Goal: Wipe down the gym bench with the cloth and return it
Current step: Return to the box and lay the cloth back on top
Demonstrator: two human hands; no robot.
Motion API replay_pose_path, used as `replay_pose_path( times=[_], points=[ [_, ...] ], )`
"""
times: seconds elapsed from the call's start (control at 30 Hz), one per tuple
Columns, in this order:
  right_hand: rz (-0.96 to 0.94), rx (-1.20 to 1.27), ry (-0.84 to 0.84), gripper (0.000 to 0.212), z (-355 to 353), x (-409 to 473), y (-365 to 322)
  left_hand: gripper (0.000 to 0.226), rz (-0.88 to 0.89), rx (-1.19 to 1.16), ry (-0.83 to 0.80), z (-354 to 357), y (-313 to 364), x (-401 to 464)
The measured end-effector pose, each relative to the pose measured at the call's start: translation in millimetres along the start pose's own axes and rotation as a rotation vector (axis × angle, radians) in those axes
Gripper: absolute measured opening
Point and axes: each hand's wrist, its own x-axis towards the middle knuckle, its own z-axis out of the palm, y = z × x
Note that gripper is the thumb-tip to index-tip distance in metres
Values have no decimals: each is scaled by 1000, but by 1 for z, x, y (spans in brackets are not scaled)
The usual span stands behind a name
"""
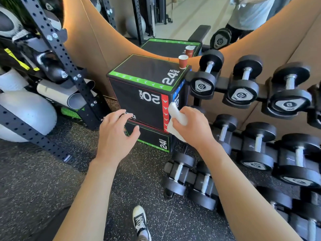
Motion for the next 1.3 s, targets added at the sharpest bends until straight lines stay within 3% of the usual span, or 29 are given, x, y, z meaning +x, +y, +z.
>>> replay_pose_path(
  times=[0.37, 0.63, 0.97, 1.3],
  points=[
    [26, -16, 39, 25, 120, 136, -100, 51, -13, -35, -26, -8, -175, 124],
    [25, -65, 18, 23, 166, 199, -133, 53, -44, -88, -19, -4, -243, 177],
    [95, -68, 1, 29, 215, 297, -115, 51, -33, -77, -67, 44, -289, 260],
    [136, 22, -24, 22, 256, 448, -56, 55, 32, -2, -152, 108, -304, 422]
  ],
)
